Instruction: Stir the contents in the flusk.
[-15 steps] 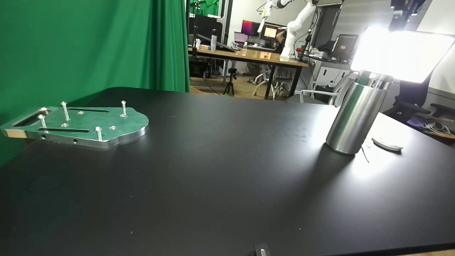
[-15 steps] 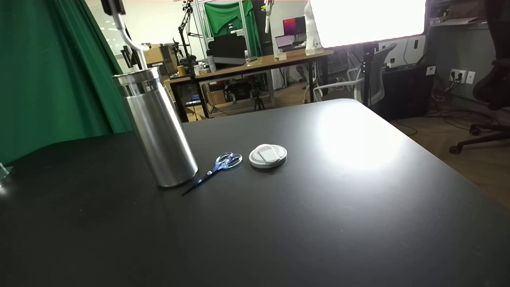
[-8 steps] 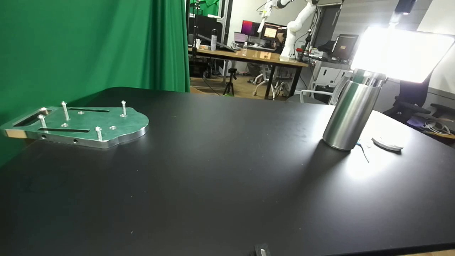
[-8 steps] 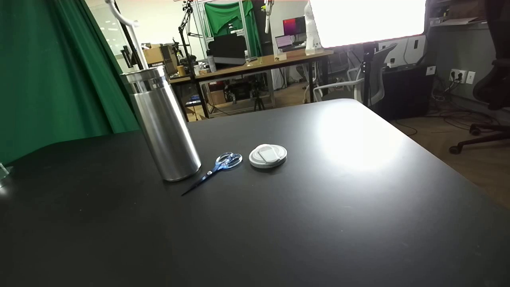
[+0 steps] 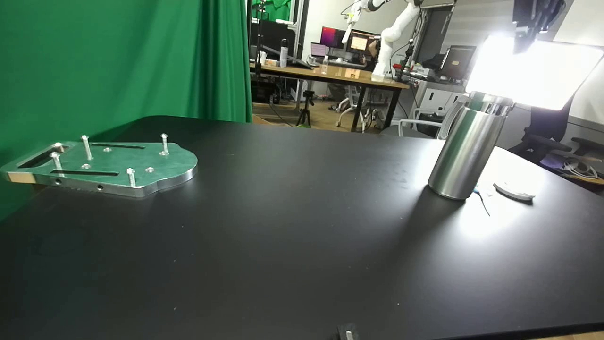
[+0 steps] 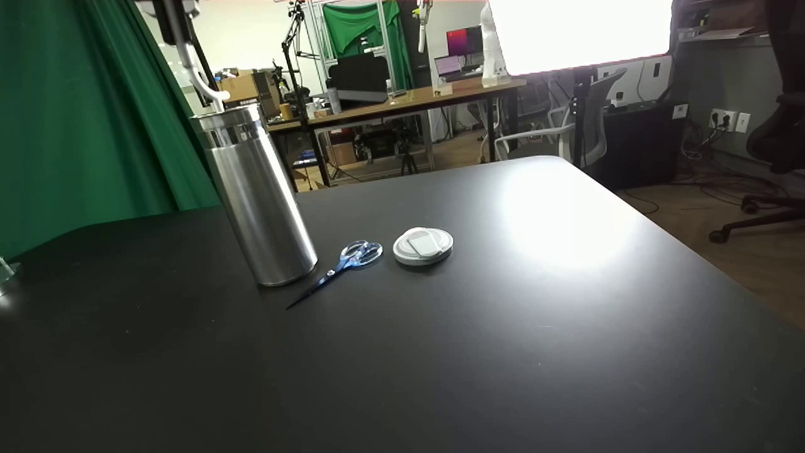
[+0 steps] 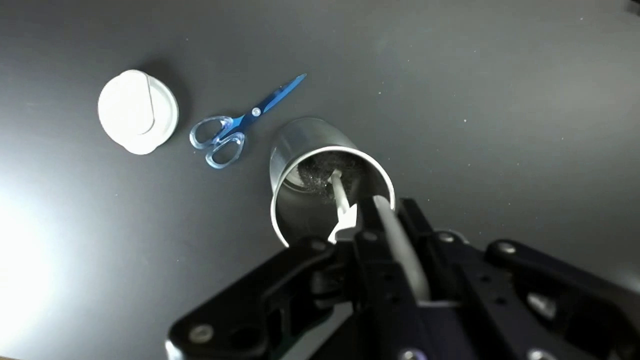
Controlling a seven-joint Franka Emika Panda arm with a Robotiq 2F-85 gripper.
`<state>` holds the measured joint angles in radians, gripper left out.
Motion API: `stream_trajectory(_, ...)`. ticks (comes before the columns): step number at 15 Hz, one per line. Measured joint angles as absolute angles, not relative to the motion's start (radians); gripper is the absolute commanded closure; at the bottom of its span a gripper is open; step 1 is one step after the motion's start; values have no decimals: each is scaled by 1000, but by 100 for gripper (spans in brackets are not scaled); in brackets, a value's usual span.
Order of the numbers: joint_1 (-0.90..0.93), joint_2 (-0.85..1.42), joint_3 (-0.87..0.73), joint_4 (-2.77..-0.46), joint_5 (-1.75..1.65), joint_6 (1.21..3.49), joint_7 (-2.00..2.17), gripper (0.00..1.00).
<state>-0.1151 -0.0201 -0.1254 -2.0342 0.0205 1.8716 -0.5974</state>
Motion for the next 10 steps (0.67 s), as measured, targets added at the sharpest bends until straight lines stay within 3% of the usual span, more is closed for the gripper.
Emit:
stream_trajectory(6,-115,74,-125,-2033,20,1889,-595,96)
stream_trajectory(7,-116,84,-125,-2032,20,1890,-595,60)
stream_trajectory(8,-116,90,-124,-2029,20,1890,-595,60)
stream_trajectory(10,-116,93,-124,-2025,20,1890,-594,49)
